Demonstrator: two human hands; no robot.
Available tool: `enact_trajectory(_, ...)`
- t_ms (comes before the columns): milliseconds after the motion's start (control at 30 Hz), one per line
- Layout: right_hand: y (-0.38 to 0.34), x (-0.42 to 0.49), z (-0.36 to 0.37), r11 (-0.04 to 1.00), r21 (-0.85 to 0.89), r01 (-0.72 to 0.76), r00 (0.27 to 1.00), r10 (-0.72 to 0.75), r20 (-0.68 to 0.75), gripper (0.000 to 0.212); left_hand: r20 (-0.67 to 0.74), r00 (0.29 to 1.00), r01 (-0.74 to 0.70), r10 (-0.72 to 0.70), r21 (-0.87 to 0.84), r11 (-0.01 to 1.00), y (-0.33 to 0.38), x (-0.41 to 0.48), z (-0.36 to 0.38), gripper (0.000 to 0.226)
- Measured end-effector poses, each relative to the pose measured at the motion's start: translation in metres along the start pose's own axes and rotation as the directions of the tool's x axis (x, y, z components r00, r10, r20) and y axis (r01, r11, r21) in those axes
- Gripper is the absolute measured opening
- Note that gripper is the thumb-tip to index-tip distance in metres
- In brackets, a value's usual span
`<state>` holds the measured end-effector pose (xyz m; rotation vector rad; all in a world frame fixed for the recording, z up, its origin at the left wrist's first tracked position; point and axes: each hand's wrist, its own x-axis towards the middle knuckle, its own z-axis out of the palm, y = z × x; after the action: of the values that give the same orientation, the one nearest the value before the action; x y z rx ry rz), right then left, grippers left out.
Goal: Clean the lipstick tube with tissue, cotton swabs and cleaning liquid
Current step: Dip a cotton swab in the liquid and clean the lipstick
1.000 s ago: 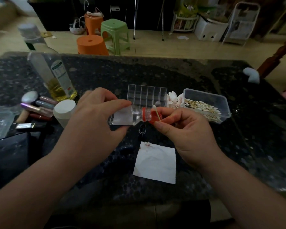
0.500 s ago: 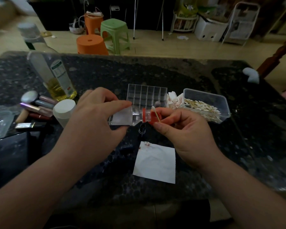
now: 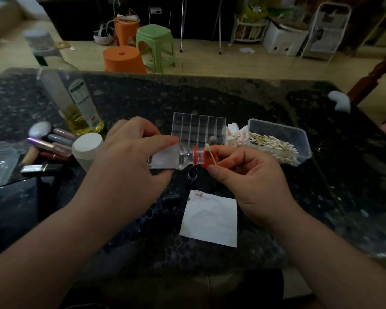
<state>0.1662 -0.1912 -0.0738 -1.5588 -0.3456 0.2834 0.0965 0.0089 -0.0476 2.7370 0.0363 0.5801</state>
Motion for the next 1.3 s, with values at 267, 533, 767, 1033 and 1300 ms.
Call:
enact_trajectory(267, -0.002, -0.001, 0.0, 1.0, 0.0, -0.002, 1.0, 0.002, 0.007, 0.015, 0.007, 1.0, -0.007, 0.007, 0.017, 1.0, -0.002, 0.001, 0.001, 0.049)
enact_trajectory(533, 0.0, -0.001, 0.0, 1.0, 0.006, 0.005, 1.0, -0.005, 0.007, 0.016, 0.013, 1.0, 0.003, -0.003, 0.018, 1.0, 0.0, 0.0, 0.0, 0.049)
enact_trajectory(767, 0.001, -0.001, -0.002, 1.0, -0.014, 0.014, 1.0, -0.014, 0.002, 0.017, 0.016, 0.999, 0.048, -0.047, -0.051, 0.998, -0.002, -0.002, 0.003, 0.046)
enact_trajectory(1033, 0.002, 0.0, -0.001, 0.999, 0.005, 0.033, 0.999, -0.033, -0.017, 0.02, 0.058, 0.992, 0.118, -0.113, -0.106, 0.987, -0.003, -0.003, 0.008, 0.051)
enact_trajectory(1300, 0.015, 0.011, -0.008, 0.998, -0.05, 0.022, 0.997, -0.026, -0.074, 0.016, 0.137, 0.937, 0.348, -0.322, -0.262, 0.9, -0.012, 0.004, 0.028, 0.049)
